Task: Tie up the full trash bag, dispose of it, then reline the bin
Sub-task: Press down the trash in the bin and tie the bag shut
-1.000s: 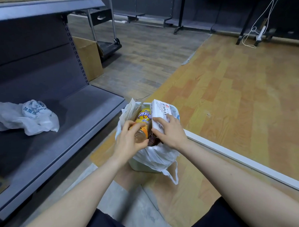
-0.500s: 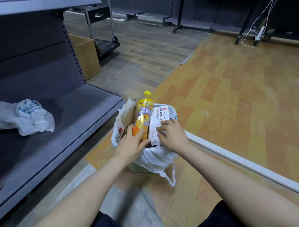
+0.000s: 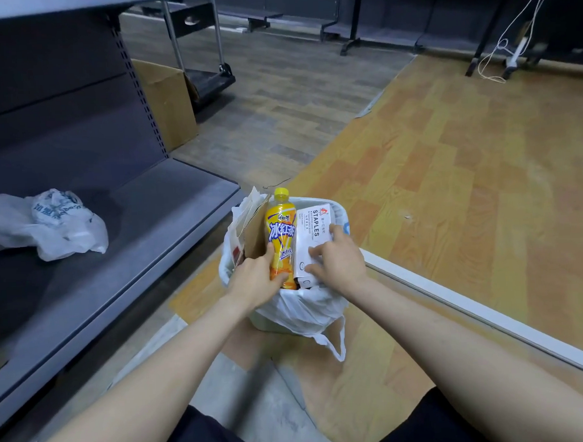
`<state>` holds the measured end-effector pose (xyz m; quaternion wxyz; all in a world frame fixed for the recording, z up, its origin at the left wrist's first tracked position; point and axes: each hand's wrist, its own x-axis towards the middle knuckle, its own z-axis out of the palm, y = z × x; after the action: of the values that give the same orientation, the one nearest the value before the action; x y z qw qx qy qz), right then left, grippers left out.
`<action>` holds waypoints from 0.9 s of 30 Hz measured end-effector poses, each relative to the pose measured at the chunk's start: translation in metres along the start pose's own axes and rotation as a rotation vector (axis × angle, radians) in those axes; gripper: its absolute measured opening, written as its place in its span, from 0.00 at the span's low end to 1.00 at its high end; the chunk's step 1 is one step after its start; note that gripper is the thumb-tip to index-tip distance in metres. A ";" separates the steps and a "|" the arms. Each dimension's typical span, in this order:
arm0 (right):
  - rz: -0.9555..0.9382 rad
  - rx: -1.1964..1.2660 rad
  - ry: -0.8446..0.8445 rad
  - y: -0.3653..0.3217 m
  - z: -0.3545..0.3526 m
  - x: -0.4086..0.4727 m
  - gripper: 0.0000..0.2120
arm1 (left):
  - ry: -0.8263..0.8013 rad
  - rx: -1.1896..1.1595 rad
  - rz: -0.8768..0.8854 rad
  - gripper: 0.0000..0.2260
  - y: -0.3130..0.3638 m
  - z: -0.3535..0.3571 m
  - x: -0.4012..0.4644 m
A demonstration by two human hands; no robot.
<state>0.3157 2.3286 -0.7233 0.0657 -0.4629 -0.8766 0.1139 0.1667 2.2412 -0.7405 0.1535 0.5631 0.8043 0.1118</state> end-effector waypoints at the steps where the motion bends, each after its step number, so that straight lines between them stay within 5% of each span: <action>1: -0.005 -0.040 -0.014 -0.001 -0.002 -0.001 0.18 | -0.031 0.009 0.006 0.33 0.001 -0.002 -0.001; 5: -0.001 -0.147 -0.078 -0.003 -0.010 -0.007 0.17 | -0.057 0.175 -0.017 0.31 0.014 -0.006 -0.012; 10: -0.066 0.115 0.061 0.017 -0.016 -0.022 0.20 | 0.163 0.369 0.158 0.32 0.033 -0.008 -0.011; 14: 0.150 0.463 0.187 0.038 -0.013 -0.021 0.25 | -0.058 0.206 0.314 0.35 0.044 -0.002 0.004; 17: 0.374 0.667 0.031 0.052 -0.002 -0.021 0.28 | -0.119 0.246 0.309 0.39 0.046 0.011 0.010; 22: 0.633 0.892 -0.552 0.058 0.020 -0.020 0.20 | -0.169 0.301 0.275 0.45 0.050 0.018 0.012; 27: 0.760 1.107 -0.560 0.048 0.019 -0.013 0.13 | -0.182 0.324 0.265 0.47 0.052 0.021 0.012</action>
<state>0.3572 2.3414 -0.7543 0.0194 -0.5880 -0.4531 0.6698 0.2161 2.2707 -0.7430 0.1168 0.6890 0.7135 -0.0510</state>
